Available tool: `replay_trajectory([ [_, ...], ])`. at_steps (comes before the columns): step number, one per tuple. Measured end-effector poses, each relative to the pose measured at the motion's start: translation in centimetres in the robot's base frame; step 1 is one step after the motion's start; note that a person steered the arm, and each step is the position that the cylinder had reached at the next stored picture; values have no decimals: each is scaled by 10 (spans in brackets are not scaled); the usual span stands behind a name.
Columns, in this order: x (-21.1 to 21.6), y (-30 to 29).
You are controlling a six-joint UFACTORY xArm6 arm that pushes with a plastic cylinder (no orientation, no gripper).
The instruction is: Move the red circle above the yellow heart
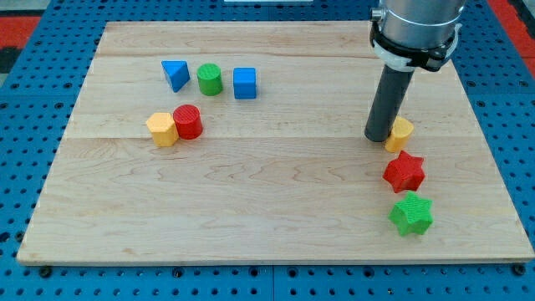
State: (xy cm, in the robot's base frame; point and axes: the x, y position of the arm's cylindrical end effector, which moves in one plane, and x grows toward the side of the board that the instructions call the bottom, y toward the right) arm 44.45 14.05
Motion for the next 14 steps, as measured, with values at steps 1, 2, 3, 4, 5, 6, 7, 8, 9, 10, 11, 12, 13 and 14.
replay_trajectory([
  [1,8,-60],
  [2,41,-138],
  [3,66,-230],
  [4,46,-290],
  [5,3,-301],
  [6,-30,-269],
  [7,-47,-226],
  [8,-45,-191],
  [9,-45,-136],
  [10,-22,-160],
  [11,-22,-123],
  [12,-37,-74],
  [13,-45,-73],
  [14,-59,-74],
])
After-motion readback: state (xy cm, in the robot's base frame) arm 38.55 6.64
